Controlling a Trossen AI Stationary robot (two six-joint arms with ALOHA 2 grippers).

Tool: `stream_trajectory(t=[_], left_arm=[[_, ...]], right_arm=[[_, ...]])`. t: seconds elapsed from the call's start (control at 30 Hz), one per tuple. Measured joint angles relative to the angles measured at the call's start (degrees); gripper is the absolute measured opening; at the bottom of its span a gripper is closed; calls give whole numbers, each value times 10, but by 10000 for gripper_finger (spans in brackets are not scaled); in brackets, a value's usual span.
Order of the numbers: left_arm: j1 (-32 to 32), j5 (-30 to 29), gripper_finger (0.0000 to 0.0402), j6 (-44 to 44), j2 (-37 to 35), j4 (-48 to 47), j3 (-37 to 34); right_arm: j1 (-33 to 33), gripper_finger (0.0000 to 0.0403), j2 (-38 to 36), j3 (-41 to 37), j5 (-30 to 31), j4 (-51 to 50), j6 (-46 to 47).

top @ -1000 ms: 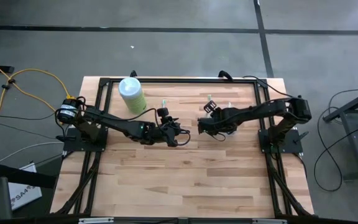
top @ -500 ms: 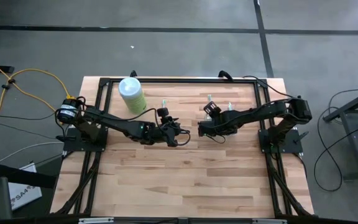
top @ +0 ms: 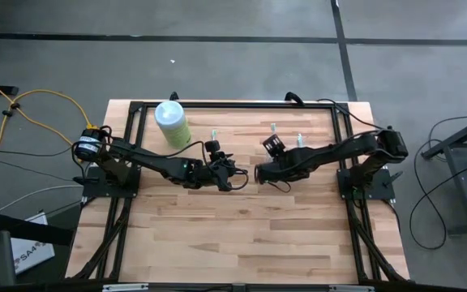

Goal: Pick & Place toothbrushing station
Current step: Put the right green toothbrush into the left of the transparent organizer, then put the green toothbrush into the left of the transparent organizer

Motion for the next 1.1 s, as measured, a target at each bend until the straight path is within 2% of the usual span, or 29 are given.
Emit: stream_trajectory(t=[0.33, 0.7, 0.87, 1.1], left_arm=[[-3, 0, 115, -2, 0, 0, 0], [-52, 0, 115, 32, 0, -13, 0], [-69, 0, 115, -4, 0, -39, 0], [-83, 0, 115, -105, 0, -136, 0]], right_arm=[[38, 149, 0, 17, -22, -47, 108], [129, 149, 0, 17, -29, -52, 324], [161, 149, 0, 17, -30, -80, 445], [191, 149, 0, 17, -78, -98, 596]])
